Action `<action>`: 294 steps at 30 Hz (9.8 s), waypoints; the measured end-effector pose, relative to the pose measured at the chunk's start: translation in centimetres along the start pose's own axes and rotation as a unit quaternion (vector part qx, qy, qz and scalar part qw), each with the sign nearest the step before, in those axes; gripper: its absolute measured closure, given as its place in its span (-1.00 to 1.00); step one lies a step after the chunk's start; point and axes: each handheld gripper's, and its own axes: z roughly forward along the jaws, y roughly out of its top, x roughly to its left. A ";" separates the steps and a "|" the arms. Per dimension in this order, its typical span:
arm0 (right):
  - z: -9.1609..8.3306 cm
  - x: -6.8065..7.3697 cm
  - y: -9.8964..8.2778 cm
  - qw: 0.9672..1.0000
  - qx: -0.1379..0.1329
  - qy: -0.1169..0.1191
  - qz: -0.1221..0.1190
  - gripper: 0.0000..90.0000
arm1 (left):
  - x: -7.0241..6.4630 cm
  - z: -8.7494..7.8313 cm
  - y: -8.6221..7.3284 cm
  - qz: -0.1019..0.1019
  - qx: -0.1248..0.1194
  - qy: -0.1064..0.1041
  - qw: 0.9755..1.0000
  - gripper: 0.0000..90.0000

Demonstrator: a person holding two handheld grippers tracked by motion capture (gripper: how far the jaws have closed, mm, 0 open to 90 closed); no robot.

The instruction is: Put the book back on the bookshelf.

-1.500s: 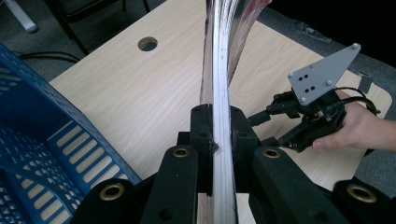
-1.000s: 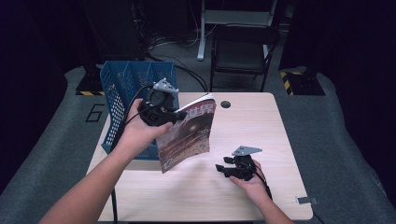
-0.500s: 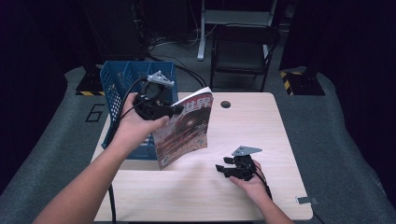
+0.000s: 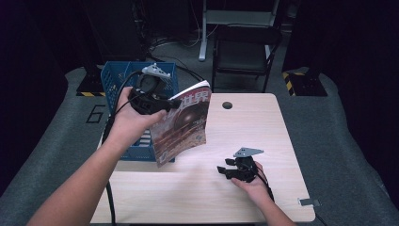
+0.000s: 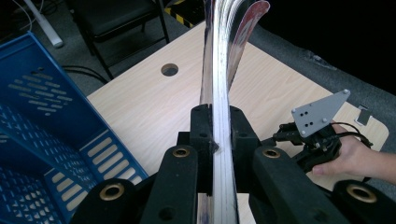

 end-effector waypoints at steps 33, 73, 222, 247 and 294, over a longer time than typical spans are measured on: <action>0.1 0.0 0.0 1.000 -0.002 -0.003 0.001 0.03 | 2.8 -2.5 -0.1 -0.034 -0.013 0.026 0.999 0.86; 0.1 -0.1 -0.1 1.000 0.000 -0.007 -0.002 0.02 | 9.9 -6.1 -2.6 -0.144 -0.034 0.136 0.980 0.86; 0.0 -0.3 -0.2 1.000 0.005 0.001 0.003 0.02 | 17.1 6.2 -8.0 -0.256 -0.019 0.234 0.938 0.86; 0.3 -0.2 -0.2 1.000 0.010 0.000 -0.004 0.02 | 17.0 3.7 -8.6 -0.257 0.013 0.207 0.944 0.77; 0.3 -0.2 -0.2 1.000 0.013 0.002 -0.001 0.02 | 16.8 3.4 -8.0 -0.267 0.007 0.205 0.942 0.88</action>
